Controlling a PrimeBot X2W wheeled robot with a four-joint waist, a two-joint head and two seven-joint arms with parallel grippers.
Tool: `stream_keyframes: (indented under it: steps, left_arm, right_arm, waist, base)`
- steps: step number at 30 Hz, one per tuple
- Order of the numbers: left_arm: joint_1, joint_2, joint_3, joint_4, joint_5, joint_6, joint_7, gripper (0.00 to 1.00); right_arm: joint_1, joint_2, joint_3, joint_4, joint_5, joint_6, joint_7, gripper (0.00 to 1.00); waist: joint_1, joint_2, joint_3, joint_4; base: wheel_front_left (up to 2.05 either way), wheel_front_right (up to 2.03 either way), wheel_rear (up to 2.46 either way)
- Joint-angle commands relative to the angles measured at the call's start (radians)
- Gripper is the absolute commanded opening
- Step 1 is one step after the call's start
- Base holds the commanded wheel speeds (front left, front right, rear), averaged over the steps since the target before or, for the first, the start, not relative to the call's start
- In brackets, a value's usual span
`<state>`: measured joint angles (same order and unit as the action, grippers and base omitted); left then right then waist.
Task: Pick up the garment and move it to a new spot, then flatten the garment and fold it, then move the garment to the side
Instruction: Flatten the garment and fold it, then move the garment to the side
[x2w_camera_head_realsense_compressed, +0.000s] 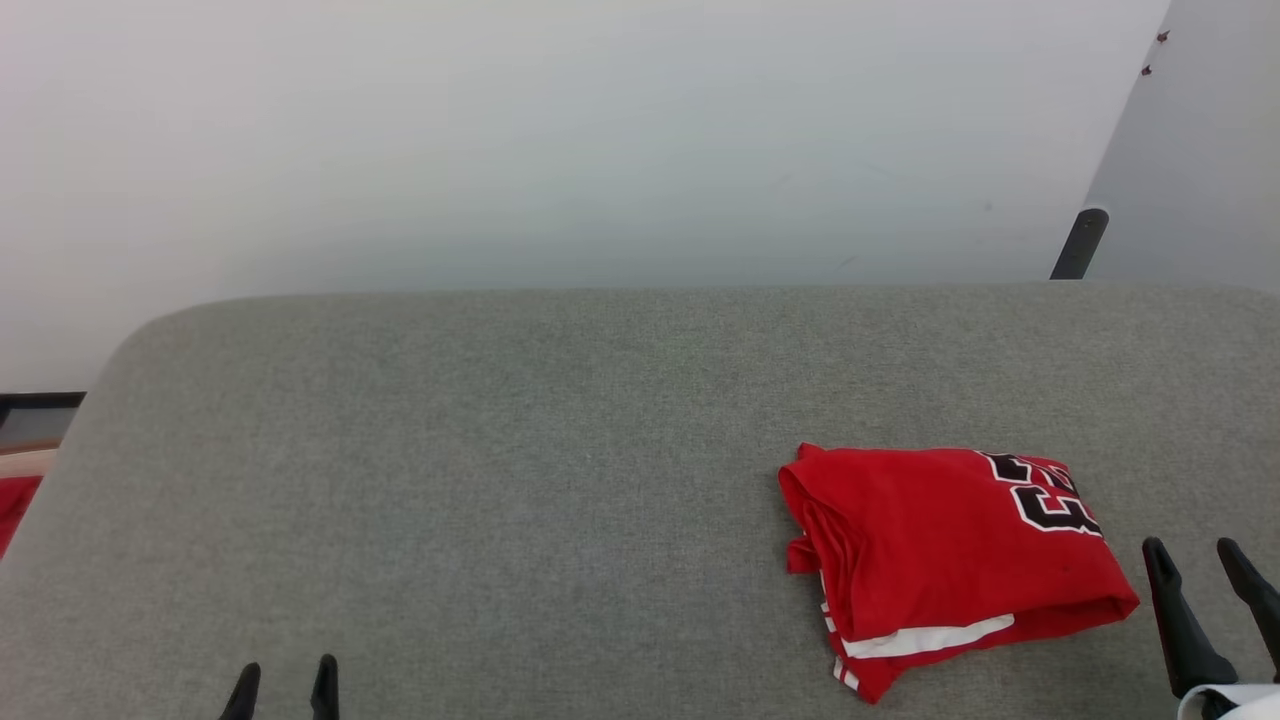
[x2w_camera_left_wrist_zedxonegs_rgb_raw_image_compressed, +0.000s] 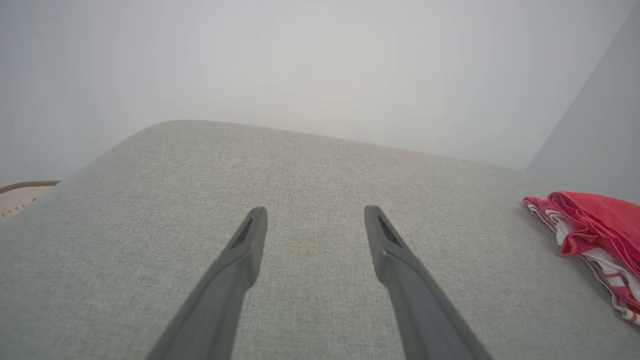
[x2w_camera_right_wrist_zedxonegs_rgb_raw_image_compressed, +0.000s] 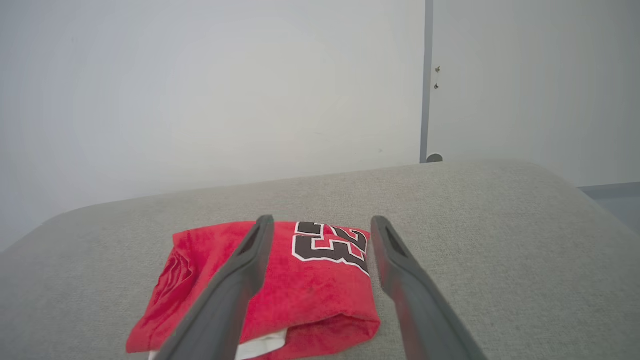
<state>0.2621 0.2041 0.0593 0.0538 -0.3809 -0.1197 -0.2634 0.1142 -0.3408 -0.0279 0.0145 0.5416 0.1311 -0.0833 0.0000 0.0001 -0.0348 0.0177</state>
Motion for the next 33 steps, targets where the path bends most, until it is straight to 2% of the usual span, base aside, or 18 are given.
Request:
stream_keyframes:
  steps: [1, 9, 13, 18, 33]
  left_arm:
    - [-0.001, -0.001, -0.003, -0.001, 0.004, 0.005, -0.001, 1.00]
    - [-0.033, 0.004, -0.023, 0.007, 0.003, 0.003, 0.002, 1.00]
    - [-0.038, 0.007, -0.026, 0.015, 0.002, 0.002, 0.001, 1.00]
    - [-0.040, 0.007, -0.023, 0.016, -0.001, 0.007, 0.001, 1.00]
    - [-0.042, 0.003, -0.022, 0.010, 0.006, 0.012, 0.000, 1.00]
  right_arm:
    - [0.007, 0.003, -0.003, -0.011, -0.014, -0.001, -0.006, 1.00]
    - [0.025, -0.004, 0.017, -0.015, -0.117, -0.001, -0.063, 1.00]
    - [0.033, 0.014, 0.022, 0.000, -0.127, -0.001, -0.096, 1.00]
    - [0.035, 0.036, 0.007, 0.002, -0.092, -0.001, -0.124, 1.00]
    - [0.035, 0.030, 0.011, 0.001, -0.080, -0.001, -0.129, 1.00]
  waist:
    - [0.0000, -0.0001, 0.001, 0.000]
    - [0.0000, -0.0001, 0.001, 0.003]
    - [0.0000, -0.0001, 0.001, 0.003]
    - [0.0000, -0.0001, 0.002, 0.000]
    - [0.0000, -0.0001, 0.005, 0.004]
  base:
    - [0.00, 0.00, 0.00]
    - [0.00, 0.00, 0.00]
    - [0.00, 0.00, 0.00]
    - [0.00, 0.00, 0.00]
    - [0.00, 0.00, 0.00]
